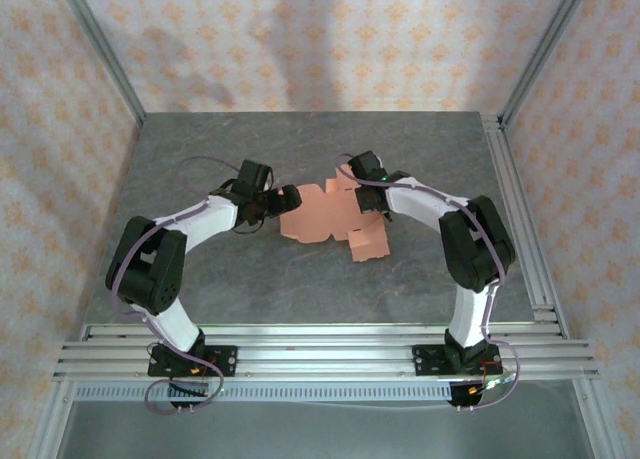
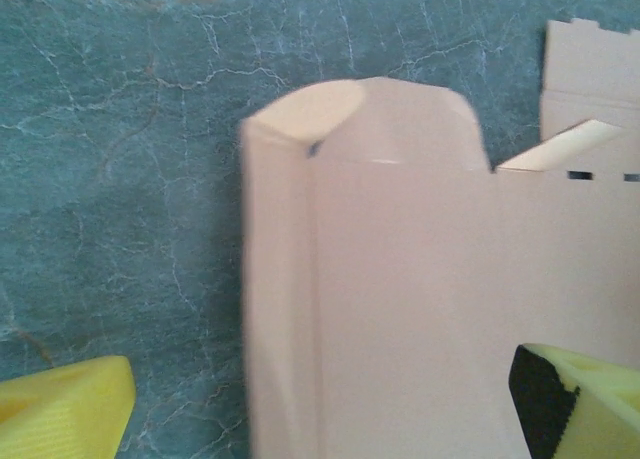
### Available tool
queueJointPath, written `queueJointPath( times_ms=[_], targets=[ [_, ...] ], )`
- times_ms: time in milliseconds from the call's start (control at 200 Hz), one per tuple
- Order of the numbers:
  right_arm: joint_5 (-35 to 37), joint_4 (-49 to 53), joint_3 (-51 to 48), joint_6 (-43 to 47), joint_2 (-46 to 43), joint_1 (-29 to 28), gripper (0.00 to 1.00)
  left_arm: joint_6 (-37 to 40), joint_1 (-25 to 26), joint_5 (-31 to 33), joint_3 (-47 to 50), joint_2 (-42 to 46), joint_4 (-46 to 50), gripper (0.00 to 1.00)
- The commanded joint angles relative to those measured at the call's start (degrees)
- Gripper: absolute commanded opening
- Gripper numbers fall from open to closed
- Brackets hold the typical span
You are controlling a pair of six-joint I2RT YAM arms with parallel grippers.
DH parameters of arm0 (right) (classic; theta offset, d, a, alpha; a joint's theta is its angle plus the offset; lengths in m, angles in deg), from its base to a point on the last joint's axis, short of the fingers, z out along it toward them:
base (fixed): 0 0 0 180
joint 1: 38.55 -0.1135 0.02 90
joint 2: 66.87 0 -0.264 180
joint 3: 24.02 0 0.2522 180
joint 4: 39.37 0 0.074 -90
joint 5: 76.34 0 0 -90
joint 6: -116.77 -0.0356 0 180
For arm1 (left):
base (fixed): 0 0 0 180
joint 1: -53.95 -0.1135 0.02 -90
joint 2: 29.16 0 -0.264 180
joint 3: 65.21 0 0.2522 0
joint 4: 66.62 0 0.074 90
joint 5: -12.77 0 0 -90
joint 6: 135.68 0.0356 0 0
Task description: Fold the paper box
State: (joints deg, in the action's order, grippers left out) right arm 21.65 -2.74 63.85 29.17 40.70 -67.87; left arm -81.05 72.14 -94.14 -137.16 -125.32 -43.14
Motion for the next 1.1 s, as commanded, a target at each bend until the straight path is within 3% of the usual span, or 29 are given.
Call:
queueJointPath(
  times_ms=[0, 60, 210, 335, 546, 761, 931, 1096],
  targets=[
    [-7.7, -5.3, -1.3, 5.4, -0.6, -0.2, 0.05, 3.1, -0.5, 1.8, -3.2, 2.1, 3.8, 0.99],
    [-8.6, -6.2, -1.6, 6.1, -1.0, 0.2, 0.11, 3.6, -0.6, 2.0, -3.2, 2.4, 4.0, 0.99],
    [-13.6, -9.3, -3.6, 3.7, -4.7, 2.1, 0.52, 4.4, -0.5, 2.2, -3.2, 3.0, 4.7, 1.0],
    [-17.9, -13.7, -7.2, -1.9, -8.3, 4.4, 0.63, 5.9, -0.5, 2.3, -4.1, 2.7, 5.1, 1.0],
    [-23.5, -18.0, -12.1, -7.3, -10.8, 7.8, 0.63, 6.8, -0.5, 1.7, -6.0, 1.9, 5.4, 1.0],
    [-26.5, -16.3, -10.6, -7.1, -4.5, 9.5, 0.56, 6.9, -0.5, 0.6, -6.1, 1.1, 4.8, 1.0],
    [-28.1, -17.2, -9.8, -8.0, -0.6, 9.4, 0.42, 6.7, -0.6, 0.4, -5.2, 1.4, 4.1, 1.0],
    [-28.9, -17.2, -9.6, -7.2, 0.1, 9.5, 0.2, 7.2, -0.6, 1.0, -4.3, 1.9, 4.6, 1.0]
  ],
)
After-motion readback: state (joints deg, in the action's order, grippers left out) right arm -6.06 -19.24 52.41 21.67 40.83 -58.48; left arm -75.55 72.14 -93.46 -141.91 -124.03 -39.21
